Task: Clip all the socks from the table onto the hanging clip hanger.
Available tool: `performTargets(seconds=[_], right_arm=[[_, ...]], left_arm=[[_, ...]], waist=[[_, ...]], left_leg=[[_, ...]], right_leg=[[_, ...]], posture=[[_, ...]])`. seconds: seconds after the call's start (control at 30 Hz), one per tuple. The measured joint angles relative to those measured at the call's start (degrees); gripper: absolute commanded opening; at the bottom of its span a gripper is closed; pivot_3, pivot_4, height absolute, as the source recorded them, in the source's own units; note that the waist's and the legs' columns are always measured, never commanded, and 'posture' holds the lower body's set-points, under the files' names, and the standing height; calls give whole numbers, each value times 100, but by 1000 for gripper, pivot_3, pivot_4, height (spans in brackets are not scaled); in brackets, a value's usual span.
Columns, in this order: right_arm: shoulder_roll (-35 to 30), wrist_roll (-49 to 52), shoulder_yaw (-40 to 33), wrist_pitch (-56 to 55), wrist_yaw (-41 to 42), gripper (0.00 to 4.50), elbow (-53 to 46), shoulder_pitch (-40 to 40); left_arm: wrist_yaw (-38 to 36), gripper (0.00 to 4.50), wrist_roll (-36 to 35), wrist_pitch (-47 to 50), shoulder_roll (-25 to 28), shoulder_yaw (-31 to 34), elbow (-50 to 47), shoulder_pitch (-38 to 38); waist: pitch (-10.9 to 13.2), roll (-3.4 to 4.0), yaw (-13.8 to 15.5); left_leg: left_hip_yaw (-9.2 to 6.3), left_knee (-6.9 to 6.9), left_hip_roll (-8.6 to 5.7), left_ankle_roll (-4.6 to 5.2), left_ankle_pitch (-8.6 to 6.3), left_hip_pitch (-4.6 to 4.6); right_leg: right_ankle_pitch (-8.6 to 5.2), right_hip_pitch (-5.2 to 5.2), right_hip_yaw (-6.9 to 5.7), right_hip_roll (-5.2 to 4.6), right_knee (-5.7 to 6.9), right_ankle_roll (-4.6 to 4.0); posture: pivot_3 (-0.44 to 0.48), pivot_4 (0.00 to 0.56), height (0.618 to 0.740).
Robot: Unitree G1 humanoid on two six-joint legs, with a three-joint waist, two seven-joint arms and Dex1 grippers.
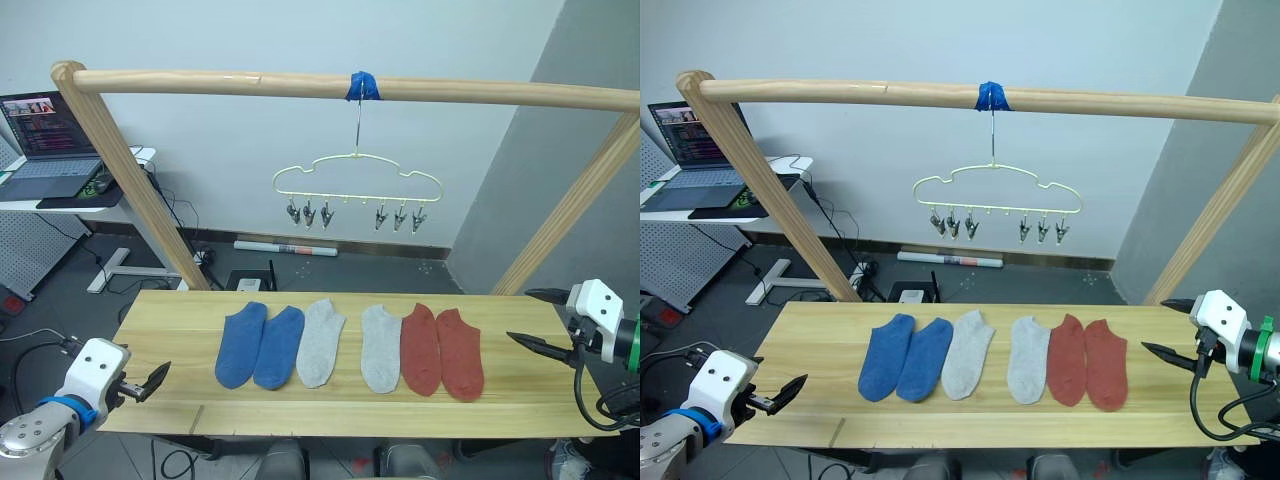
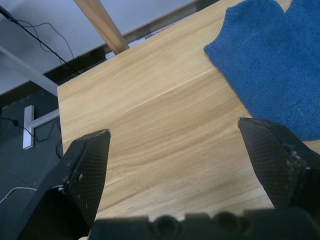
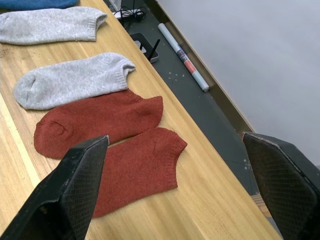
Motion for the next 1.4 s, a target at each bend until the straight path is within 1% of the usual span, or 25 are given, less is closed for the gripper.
performTargets(seconds=[0.23,0.5,0.73,0.8,0.9,1.03,1.1,1.17,1.27,1.37,1.4], right_arm=[[9,-12,0,-94,20,4476,104,1],[12,-18,0,-193,21,4476,139,72],[27,-15,-4,-220,-24,4476,92,230],[48,-14,-8,-224,-44,4476,62,257],[126,-6,-26,-220,-148,4476,-122,416],[279,24,-113,-64,-332,4476,-592,651],[368,115,-176,126,-457,4476,-933,741],[446,251,-263,390,-597,4476,-1347,878],[635,645,-387,1230,-1007,4476,-2178,1060],[914,1051,-385,2049,-1573,4476,-3105,1027],[982,1151,-344,2279,-1767,4476,-3445,984]], left_arm=[[-15,4500,48,-59,1,0,2,-19],[-179,4500,27,-494,0,68,28,7],[-208,4500,-178,-608,-197,122,23,-10],[-159,4500,-174,-616,-224,123,9,-59],[-103,4500,-177,-613,-414,101,-190,-115],[-7,4500,-223,-393,-688,-50,-579,-279],[103,4500,-247,-178,-889,-238,-797,-486],[228,4500,-253,-2,-1017,-404,-1047,-674],[533,4500,-323,330,-1335,-576,-1291,-1254],[748,4500,-371,539,-1539,-726,-1437,-1839],[815,4500,-386,569,-1587,-765,-1501,-2003]], waist=[[-13,-2,0],[-15,-1,0],[-10,-3,-2],[-9,-2,-3],[13,-2,-7],[104,-4,-13],[170,6,-15],[241,-2,-19],[348,-5,-16],[457,-10,-37],[480,-8,-67]], left_leg=[[1,1,-1,0,0,0],[2,2,-1,0,0,1],[3,3,1,0,0,2],[3,3,1,0,0,2],[3,3,2,0,0,2],[-1,7,9,0,0,5],[-1,11,11,1,1,2],[-2,11,12,1,1,1],[-10,13,11,1,1,-12],[-15,13,4,1,1,-34],[-15,14,4,1,1,-50]], right_leg=[[1,4,0,1,2,0],[1,5,2,1,3,0],[1,5,2,1,5,0],[1,6,3,1,6,0],[0,7,5,0,4,0],[0,12,5,1,8,0],[2,12,7,1,11,2],[2,13,6,2,10,2],[3,9,3,7,10,4],[6,-6,3,12,8,11],[22,-18,2,15,7,38]], posture=[[18,32,740],[10,46,740],[-9,73,740],[-25,89,740],[-41,105,740],[-74,142,740],[-89,163,740],[-98,178,740],[-116,207,740],[-135,233,740],[-137,238,740]])
